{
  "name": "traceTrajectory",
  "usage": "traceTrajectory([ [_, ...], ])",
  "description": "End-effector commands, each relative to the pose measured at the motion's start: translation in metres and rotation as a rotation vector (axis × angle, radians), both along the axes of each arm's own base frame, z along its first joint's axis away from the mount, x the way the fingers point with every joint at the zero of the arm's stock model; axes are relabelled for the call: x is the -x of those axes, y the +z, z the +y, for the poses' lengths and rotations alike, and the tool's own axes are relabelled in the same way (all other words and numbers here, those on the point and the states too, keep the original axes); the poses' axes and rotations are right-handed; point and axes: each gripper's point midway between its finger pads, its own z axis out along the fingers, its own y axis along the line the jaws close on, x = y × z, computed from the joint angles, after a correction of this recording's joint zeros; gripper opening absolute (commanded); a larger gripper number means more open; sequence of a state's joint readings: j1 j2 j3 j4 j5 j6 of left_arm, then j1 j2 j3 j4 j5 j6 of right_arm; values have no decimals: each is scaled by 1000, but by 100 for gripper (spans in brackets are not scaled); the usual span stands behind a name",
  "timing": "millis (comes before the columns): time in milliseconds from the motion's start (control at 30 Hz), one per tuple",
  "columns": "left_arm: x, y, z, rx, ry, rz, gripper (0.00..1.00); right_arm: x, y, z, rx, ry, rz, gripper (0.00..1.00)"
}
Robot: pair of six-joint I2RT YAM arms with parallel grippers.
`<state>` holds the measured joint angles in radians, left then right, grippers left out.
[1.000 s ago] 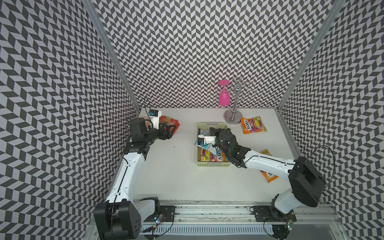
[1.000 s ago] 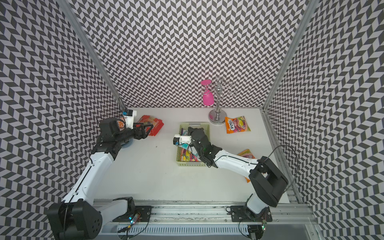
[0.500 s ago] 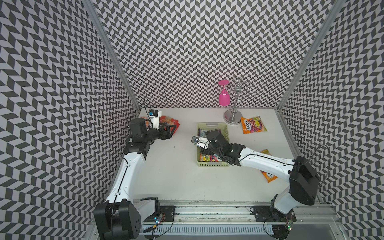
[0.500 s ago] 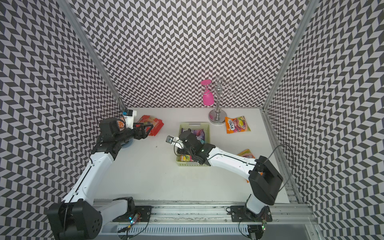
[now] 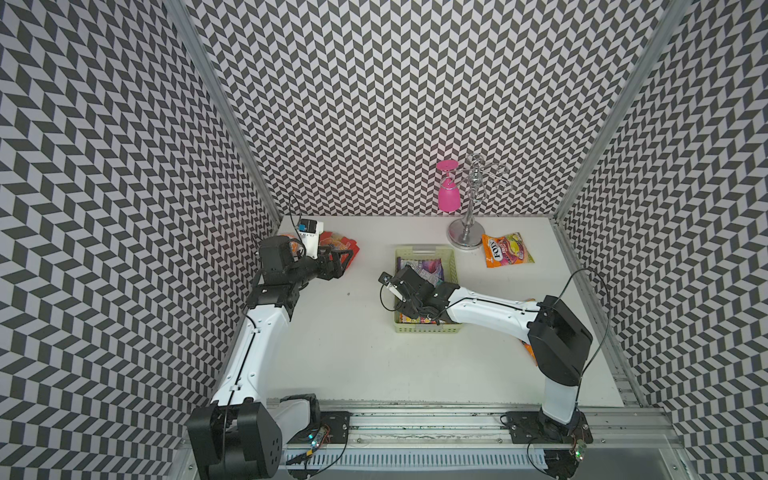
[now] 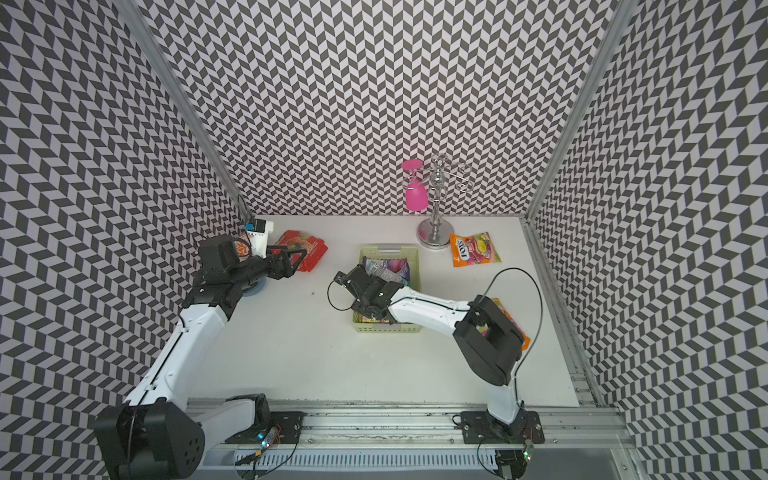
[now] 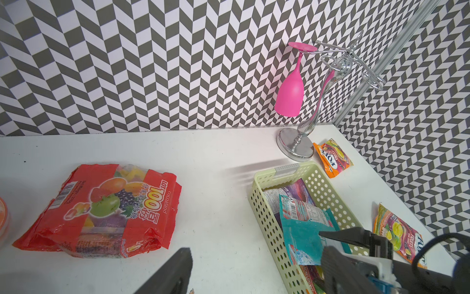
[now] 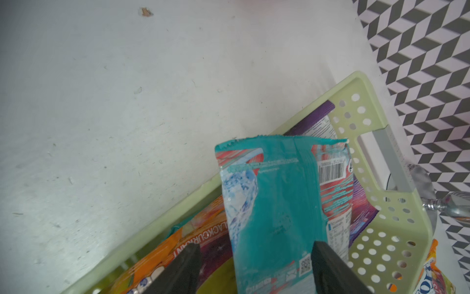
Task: Put the candies in the basket
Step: Adjust the candy in the basket.
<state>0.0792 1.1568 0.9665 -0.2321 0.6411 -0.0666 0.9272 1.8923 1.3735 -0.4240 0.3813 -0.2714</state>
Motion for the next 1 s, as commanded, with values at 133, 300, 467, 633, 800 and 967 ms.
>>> traceTrajectory([
  [133,1,6,1,2,-3,-28,84,-21,0,-13,-3,-97,-21,58],
  [300,1,6,0,1,-4,-29,84,-25,4,-17,26,-99,-45,23],
  [467,1,6,1,3,-3,-29,84,-27,20,-22,45,-82,-89,0],
  [633,1,6,1,2,-3,-29,84,-35,60,-30,46,-53,-188,0],
  [800,1,6,0,3,-3,-30,84,-40,107,-39,102,51,-352,0],
  [967,1,5,1,3,-2,-30,84,-40,147,-42,215,209,-606,0],
])
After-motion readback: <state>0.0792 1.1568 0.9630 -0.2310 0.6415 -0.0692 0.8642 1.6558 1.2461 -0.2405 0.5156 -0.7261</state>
